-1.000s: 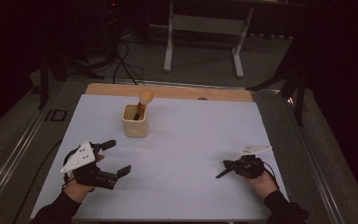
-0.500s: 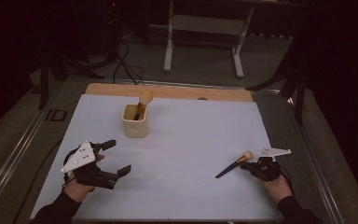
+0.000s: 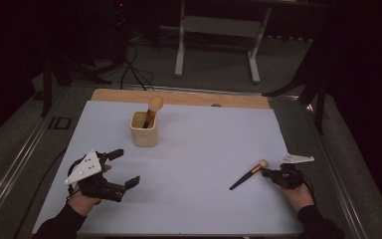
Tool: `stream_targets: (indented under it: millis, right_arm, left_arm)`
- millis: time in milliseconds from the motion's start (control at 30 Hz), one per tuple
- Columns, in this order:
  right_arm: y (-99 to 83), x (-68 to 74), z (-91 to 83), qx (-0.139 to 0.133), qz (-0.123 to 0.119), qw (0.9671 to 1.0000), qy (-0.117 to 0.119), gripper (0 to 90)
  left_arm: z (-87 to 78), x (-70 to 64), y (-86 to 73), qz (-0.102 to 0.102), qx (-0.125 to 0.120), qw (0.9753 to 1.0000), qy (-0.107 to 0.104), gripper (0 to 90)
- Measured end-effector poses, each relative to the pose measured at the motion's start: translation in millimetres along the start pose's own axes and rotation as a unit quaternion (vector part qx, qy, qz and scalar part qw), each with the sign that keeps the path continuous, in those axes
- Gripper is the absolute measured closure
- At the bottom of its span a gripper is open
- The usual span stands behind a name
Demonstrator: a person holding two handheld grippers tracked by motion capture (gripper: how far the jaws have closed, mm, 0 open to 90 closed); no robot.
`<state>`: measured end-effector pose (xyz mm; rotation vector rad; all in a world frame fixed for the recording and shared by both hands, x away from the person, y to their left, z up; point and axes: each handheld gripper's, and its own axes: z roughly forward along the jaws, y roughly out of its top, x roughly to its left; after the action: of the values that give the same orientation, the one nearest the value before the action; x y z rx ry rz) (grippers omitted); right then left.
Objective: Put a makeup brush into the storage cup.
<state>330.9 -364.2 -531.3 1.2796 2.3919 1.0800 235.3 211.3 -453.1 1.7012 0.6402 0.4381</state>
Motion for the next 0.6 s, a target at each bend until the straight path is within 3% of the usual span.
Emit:
stream_targets:
  millis: [600]
  right_arm:
    - [25.6, 0.0, 23.5, 0.009, -0.006, 0.9999, -0.012, 90.0]
  left_arm:
    - [0.0, 0.1, 0.1, 0.000, 0.000, 1.0000, -0.001, 1.5]
